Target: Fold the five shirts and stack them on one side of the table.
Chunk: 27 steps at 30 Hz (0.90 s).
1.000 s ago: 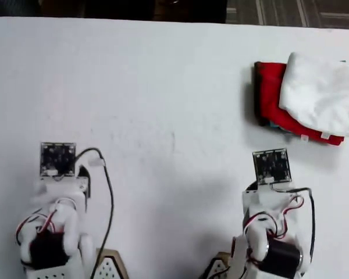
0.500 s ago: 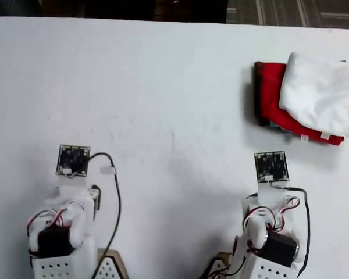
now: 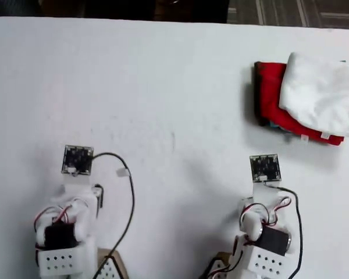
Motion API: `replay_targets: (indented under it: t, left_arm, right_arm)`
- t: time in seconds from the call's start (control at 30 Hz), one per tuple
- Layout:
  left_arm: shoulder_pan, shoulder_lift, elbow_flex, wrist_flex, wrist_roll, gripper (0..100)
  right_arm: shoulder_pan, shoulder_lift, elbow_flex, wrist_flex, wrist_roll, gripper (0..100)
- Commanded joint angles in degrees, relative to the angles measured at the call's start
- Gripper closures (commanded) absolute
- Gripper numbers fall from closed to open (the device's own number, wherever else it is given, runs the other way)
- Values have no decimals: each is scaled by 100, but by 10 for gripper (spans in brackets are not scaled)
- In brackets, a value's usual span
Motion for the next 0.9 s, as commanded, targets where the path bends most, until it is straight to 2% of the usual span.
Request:
replay_targets:
  t: [0.0, 0.17, 0.23, 0.3, 0.37, 0.5, 0.87]
  left_arm:
    - [35, -132, 119, 141, 44, 858]
    - [53, -132, 119, 141, 53, 858]
    - [62, -132, 119, 141, 53, 888]
    - [149, -123, 119, 141, 53, 972]
    - [273, -123, 119, 141, 53, 966]
    - [396, -123, 119, 141, 53, 974]
    - [378, -123, 119, 141, 44, 973]
  right_arm:
    - [57, 13, 62, -110, 70, 844]
    - [66, 48, 62, -127, 70, 848]
    - [31, 40, 62, -127, 62, 899]
    - [4, 40, 62, -119, 62, 988]
    - [31, 48, 62, -119, 62, 964]
    - [92, 48, 62, -127, 62, 979]
    - [57, 22, 62, -119, 70, 980]
